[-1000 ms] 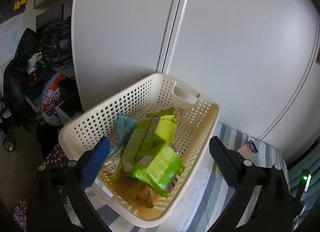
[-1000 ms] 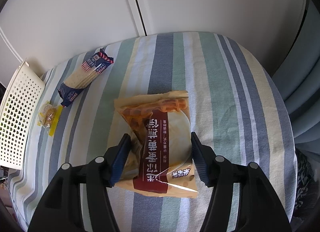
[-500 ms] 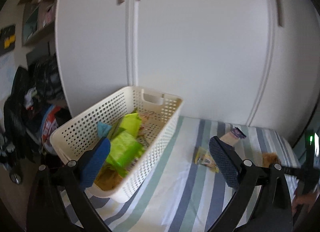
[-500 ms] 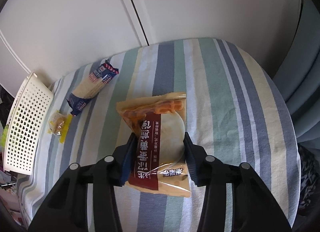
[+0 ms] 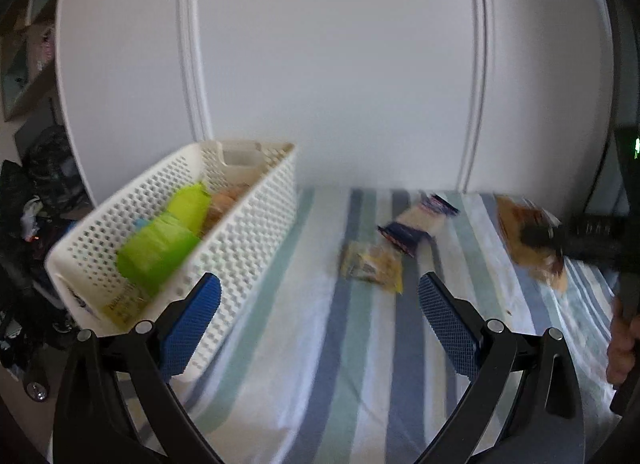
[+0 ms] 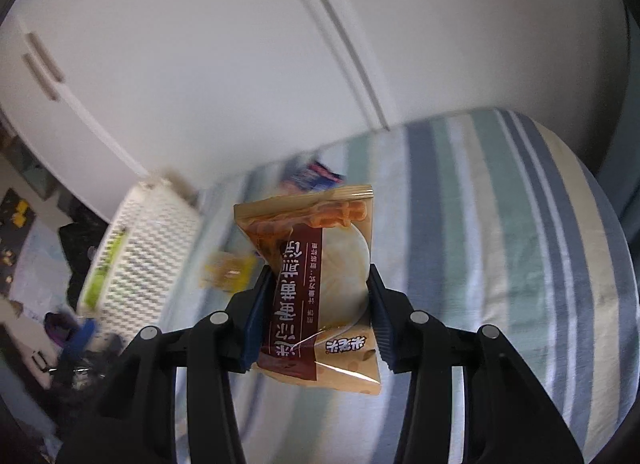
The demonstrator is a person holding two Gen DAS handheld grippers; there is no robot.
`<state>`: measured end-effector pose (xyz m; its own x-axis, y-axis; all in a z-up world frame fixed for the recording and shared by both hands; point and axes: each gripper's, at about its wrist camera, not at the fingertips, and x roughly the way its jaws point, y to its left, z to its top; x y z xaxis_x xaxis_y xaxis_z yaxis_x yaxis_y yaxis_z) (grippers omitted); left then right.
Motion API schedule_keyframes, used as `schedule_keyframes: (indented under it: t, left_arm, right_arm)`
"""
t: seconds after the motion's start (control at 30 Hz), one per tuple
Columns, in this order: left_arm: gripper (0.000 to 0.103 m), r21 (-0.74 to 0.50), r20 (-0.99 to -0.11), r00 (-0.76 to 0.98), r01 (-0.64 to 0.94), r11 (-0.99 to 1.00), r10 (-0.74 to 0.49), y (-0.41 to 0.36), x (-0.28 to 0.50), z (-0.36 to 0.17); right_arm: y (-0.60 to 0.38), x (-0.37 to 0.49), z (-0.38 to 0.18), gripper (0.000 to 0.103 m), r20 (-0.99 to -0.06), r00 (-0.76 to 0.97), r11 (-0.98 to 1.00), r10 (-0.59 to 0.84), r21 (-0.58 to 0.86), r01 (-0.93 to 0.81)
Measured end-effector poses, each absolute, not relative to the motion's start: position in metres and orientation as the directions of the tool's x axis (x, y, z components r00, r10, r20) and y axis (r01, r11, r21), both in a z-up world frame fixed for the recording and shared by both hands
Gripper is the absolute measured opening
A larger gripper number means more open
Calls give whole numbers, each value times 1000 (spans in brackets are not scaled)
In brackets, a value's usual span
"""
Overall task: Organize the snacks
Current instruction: 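Carry the brown bread pack over the basket and open the right tool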
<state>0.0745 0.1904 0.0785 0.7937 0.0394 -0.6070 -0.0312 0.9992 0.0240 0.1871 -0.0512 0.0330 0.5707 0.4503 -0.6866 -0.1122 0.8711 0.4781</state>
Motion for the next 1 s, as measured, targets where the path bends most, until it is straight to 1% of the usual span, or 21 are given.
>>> schedule_keyframes:
  t: [0.07,0.17,0.23,0.33,0.43,0.5,0.63,0.77,0.93,1.0]
  left_arm:
    - [100,35,-618,785,-25,999,41,186,75,75]
    - [100,34,-640,768,11,999,13,182,80,71]
    - [100,48,-671,741,17,999,20,179,86,65]
    - [100,53,-703,711,22,998,22,177,92,59]
    - [100,48,-719,695,23,999,18,178,95,56]
    - [100,33,-732,681,45,998,-6,177,98,53]
    - [100,23,-748,664,61,998,-23,177,101,50]
    - [100,1,-750,659,85,996,-55,177,100,52]
    - [100,-44,-756,649,84,995,-88,181,102,50]
    - [100,-70,-760,642,84,994,-107,183,104,49]
  right_arm:
    - [-44,180,48,45,-657,585,860,476,487,-153]
    - [-30,163,77,45,-599,619,844,508,489,-220]
    - [-16,155,100,45,-559,624,823,546,498,-274]
    - [12,158,130,45,-537,604,798,589,505,-329]
    - [58,173,155,45,-567,568,799,597,480,-361]
    - [91,180,168,45,-586,546,800,599,463,-381]
    - [151,193,185,45,-642,516,823,567,417,-385]
    - [200,212,183,45,-696,462,833,549,409,-373]
    - [243,235,171,45,-758,457,880,464,339,-332]
    - [256,244,163,46,-766,429,872,479,361,-330]
